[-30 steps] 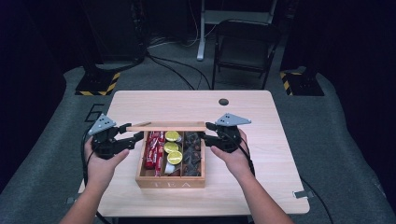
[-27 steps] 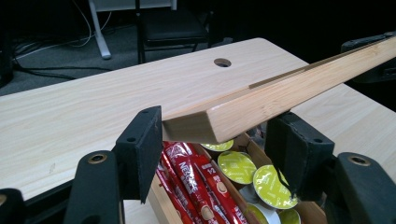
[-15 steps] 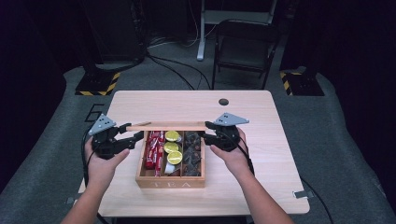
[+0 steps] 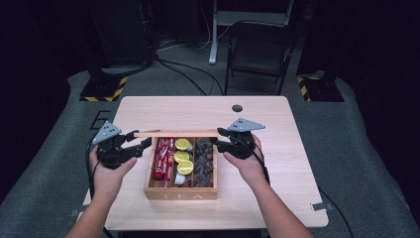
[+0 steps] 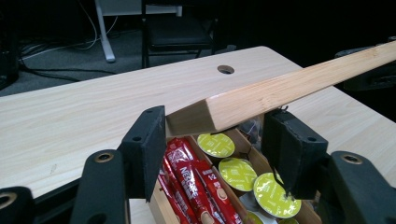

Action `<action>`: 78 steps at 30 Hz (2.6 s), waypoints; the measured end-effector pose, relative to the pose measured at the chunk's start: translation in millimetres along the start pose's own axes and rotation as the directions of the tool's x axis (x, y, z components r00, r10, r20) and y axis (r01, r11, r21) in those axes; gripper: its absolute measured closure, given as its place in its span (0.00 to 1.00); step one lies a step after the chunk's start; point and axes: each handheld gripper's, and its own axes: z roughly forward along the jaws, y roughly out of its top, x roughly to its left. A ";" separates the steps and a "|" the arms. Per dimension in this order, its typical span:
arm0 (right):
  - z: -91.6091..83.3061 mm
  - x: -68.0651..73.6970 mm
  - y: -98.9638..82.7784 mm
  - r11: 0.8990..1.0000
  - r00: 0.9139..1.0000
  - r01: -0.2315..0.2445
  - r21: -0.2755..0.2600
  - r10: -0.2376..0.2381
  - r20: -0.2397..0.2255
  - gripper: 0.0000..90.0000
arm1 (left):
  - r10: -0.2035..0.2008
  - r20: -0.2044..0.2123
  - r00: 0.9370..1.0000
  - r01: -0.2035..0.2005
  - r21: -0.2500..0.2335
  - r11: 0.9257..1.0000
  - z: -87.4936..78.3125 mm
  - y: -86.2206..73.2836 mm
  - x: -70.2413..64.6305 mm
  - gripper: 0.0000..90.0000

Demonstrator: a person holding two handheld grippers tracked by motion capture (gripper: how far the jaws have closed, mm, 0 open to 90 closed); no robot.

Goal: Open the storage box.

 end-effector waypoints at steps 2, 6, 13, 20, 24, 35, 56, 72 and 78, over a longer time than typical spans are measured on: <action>0.0 -0.1 0.2 1.000 1.000 -0.001 0.001 0.001 0.000 0.60 | 0.000 0.001 1.000 0.000 -0.002 1.000 -0.3 -0.1 0.4 0.46; 0.1 -0.6 0.7 1.000 1.000 -0.006 0.003 0.006 -0.004 0.60 | -0.003 -0.003 1.000 0.003 -0.004 1.000 -0.4 -0.8 1.5 0.46; 0.0 -1.7 1.0 1.000 1.000 -0.011 0.005 0.011 -0.011 0.60 | -0.011 -0.011 1.000 0.011 -0.010 1.000 -1.8 -3.7 2.9 0.46; 0.2 -2.1 1.8 1.000 1.000 -0.019 0.007 0.019 -0.013 0.60 | -0.019 -0.015 1.000 0.018 -0.013 1.000 -5.5 -9.1 3.7 0.46; 0.6 -2.9 2.2 1.000 1.000 -0.013 0.003 0.013 -0.013 0.60 | -0.018 -0.014 1.000 0.018 -0.013 1.000 -6.3 -13.5 3.5 0.46; 0.8 -3.4 2.5 1.000 1.000 -0.010 0.001 0.010 -0.013 0.60 | -0.041 -0.007 0.999 0.041 -0.001 0.999 -2.0 -26.7 4.6 0.47; 0.8 -3.8 2.8 1.000 1.000 -0.011 0.001 0.011 -0.015 0.60 | -0.054 -0.010 0.999 0.054 0.039 0.998 16.8 -49.0 0.9 0.53; 0.7 -3.4 2.5 1.000 1.000 -0.008 0.003 0.008 -0.015 0.60 | -0.061 -0.020 0.998 0.062 0.096 0.993 43.3 -68.3 -4.4 0.56; 0.4 -3.0 2.3 1.000 1.000 -0.010 0.006 0.010 -0.016 0.60 | -0.065 -0.031 0.997 0.068 0.110 0.992 52.6 -74.9 -4.7 0.58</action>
